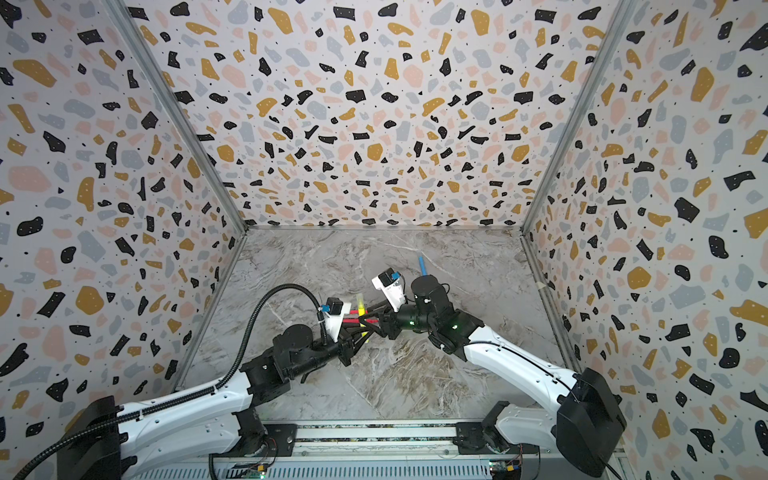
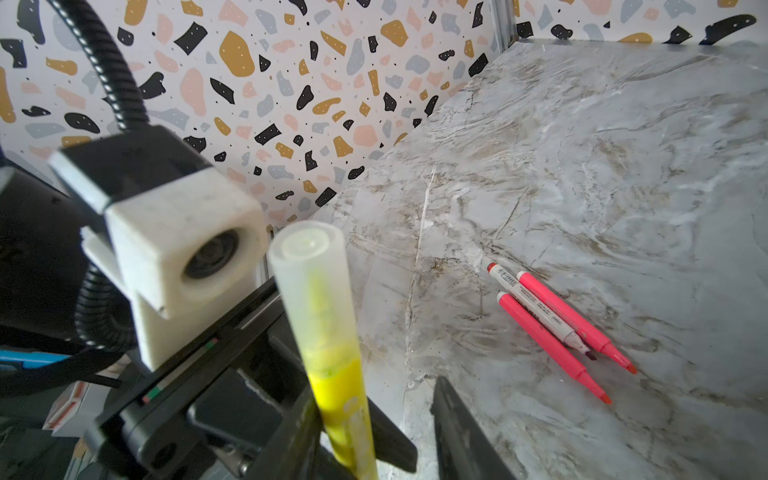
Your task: Insert the pens into the pen caps
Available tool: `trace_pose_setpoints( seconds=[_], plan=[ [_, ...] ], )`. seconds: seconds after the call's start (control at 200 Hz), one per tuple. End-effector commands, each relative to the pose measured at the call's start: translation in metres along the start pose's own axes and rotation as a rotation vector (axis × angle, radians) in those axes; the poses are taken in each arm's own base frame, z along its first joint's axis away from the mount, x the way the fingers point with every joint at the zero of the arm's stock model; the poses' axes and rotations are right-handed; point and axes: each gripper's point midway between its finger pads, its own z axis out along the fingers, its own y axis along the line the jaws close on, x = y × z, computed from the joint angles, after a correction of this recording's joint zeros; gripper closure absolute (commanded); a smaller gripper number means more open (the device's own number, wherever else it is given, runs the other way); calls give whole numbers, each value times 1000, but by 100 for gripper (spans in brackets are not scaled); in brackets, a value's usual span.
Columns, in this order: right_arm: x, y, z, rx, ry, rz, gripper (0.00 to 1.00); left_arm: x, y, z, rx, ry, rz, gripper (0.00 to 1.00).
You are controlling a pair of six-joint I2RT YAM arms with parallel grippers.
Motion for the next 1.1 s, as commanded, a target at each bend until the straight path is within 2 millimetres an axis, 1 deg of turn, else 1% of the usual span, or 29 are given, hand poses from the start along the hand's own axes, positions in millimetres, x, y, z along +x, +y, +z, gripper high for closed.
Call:
trace_pose_setpoints(
  seconds=[0.0,0.15,0.2,0.235,0.27,0.29,0.34,0.38,0.406,0.436,0.446,0.506,0.516,0.531,0.561,0.566,0.571,0.606,0.656,0.716,0.721,0.756,0.766,0.801,0.946,0.966,0.991,0.996,1.091],
  plan=[
    [-17,12,1,-46,-36,-39,65,-29,-17,0,53,-87,24,100],
    [-10,10,3,-39,-15,-33,91,-34,-11,-1,12,-103,20,100],
    [-8,6,3,-25,-11,-31,95,-37,-6,-1,-20,-116,12,100],
    [-9,3,3,-10,-11,-28,96,-39,-4,-1,-33,-123,10,97],
    [-10,-1,3,2,-13,-24,96,-40,-1,-1,-48,-127,8,91],
    [-12,-3,2,11,-14,-22,96,-41,1,-1,-62,-128,5,86],
    [-16,-14,0,48,-17,-11,96,-39,9,0,-109,-116,5,65],
    [-20,-24,-2,83,-21,0,96,-36,16,2,-152,-95,10,53],
    [-24,-36,-5,119,-24,14,96,-33,22,2,-183,-80,15,49],
    [-27,-49,-8,160,-24,30,96,-29,28,2,-219,-60,19,47],
    [-29,-51,-9,165,-26,31,96,-27,30,2,-231,-51,22,47],
    [-29,-87,-14,256,-1,83,96,-21,41,0,-291,-22,29,46],
    [-31,-89,-14,261,-2,87,96,-18,44,-1,-302,-11,30,46],
    [-31,-101,-16,292,9,107,96,-14,47,-2,-317,3,32,46],
    [-29,-115,-17,320,27,129,96,-10,50,-4,-332,13,31,46],
    [-31,-122,-17,332,28,134,96,-9,51,-5,-335,14,30,46],
    [-26,-125,-17,339,42,144,96,-8,51,-5,-336,15,30,46],
    [-29,-142,-17,371,58,156,96,-4,54,-8,-341,20,24,46],
    [-25,-168,-17,432,105,179,96,0,55,-12,-341,18,10,46],
    [-26,-201,-17,523,147,190,95,5,56,-16,-336,16,-8,46],
    [-28,-204,-17,533,143,186,95,6,57,-17,-337,16,-9,46],
    [-26,-224,-17,585,171,200,95,8,57,-19,-334,14,-19,46],
    [-29,-228,-17,591,170,200,95,9,57,-19,-335,14,-20,46],
    [-29,-246,-15,622,195,212,95,10,58,-21,-335,13,-26,46],
    [-29,-308,1,726,285,238,93,12,61,-28,-352,16,-24,47],
    [-25,-317,3,742,310,247,93,12,61,-29,-355,15,-23,47],
    [-27,-325,5,761,327,248,93,11,61,-30,-357,15,-19,47],
    [-24,-328,6,766,337,252,93,11,62,-30,-358,14,-19,47],
    [-21,-352,13,811,403,268,93,9,62,-33,-365,9,-12,47]
  ],
)
